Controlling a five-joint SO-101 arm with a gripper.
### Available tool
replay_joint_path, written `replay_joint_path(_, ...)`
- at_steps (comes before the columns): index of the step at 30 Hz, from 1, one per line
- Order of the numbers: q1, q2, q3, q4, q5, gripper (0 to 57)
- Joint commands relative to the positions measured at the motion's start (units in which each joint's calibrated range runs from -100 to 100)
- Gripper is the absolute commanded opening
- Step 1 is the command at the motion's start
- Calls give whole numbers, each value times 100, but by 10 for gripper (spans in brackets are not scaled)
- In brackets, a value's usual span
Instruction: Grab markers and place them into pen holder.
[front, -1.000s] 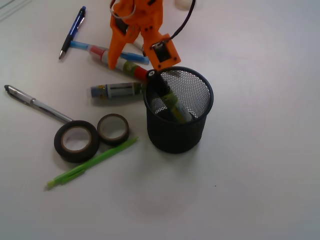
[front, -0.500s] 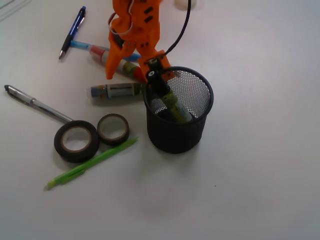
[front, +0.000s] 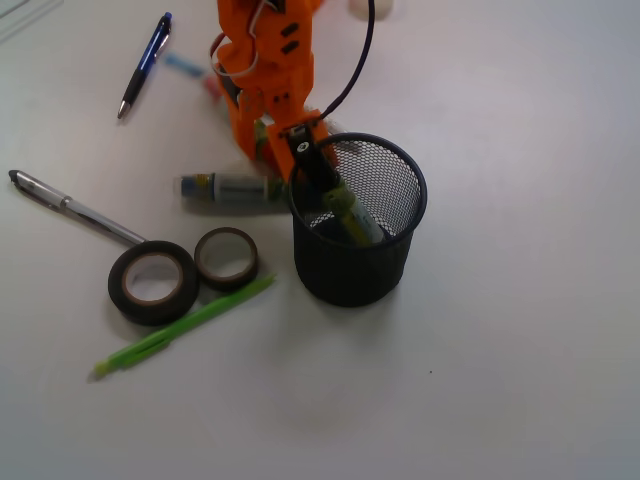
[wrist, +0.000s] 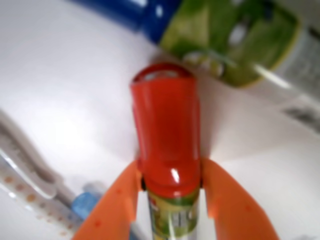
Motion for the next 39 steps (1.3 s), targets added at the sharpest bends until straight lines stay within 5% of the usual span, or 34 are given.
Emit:
replay_joint_path(1, -23, 18, -47, 29, 0, 3)
replay_joint_path(29, 590, -1427, -4015, 3336, 29, 5)
replay_joint_path(39, -763, -1878, -5038, 2024, -777, 5)
